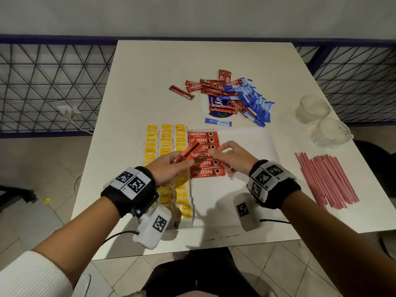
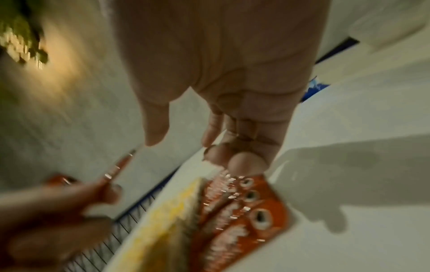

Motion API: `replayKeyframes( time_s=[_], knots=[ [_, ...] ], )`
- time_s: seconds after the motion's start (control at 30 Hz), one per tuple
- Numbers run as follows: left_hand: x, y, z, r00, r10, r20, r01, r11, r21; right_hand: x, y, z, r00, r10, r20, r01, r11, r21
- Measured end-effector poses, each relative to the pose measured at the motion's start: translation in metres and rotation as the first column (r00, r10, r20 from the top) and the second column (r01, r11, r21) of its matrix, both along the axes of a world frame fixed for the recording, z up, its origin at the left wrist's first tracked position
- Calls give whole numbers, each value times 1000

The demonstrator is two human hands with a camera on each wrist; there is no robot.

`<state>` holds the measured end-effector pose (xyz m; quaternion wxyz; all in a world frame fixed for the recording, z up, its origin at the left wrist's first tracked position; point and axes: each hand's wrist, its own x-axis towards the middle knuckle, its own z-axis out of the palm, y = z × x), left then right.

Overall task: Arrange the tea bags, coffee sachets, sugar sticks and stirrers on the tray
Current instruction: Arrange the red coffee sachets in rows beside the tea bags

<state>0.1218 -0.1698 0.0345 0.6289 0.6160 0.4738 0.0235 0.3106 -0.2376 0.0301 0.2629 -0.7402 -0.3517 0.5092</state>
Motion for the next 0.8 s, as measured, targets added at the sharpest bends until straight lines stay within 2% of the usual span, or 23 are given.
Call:
replayKeyframes(
  time_s=[0.1,0.2,0.4,0.47,0.53,0.63,0.73,0.8],
  knots=[
    [4,-6,5,997,-62,34,62,998,22,-13,4,21,987,47,-151,-30,993,113],
    [6,-10,10,994,-103,20,102,993,52,-22,8,27,987,122,-108,-103,979,174],
    [-5,-1,21,996,55,75,-49,996,-77,-9,10,36,993,37,-114,-17,985,170],
    [-9,3,19,998,68,1,-68,997,24,-7,9,38,995,22,-96,-5,985,173],
    [-9,3,19,992,111,-55,-97,972,214,-9,10,40,990,-43,-133,69,978,197],
    [-2,-3,23,996,92,-12,-79,903,423,-18,15,41,975,-123,-183,163,961,223],
    [6,-8,27,1000,3,-23,8,888,460,-31,15,48,963,-112,-244,174,953,248],
    [10,-6,27,999,28,-28,-13,899,439,-37,13,51,959,-76,-274,156,947,282]
  ],
)
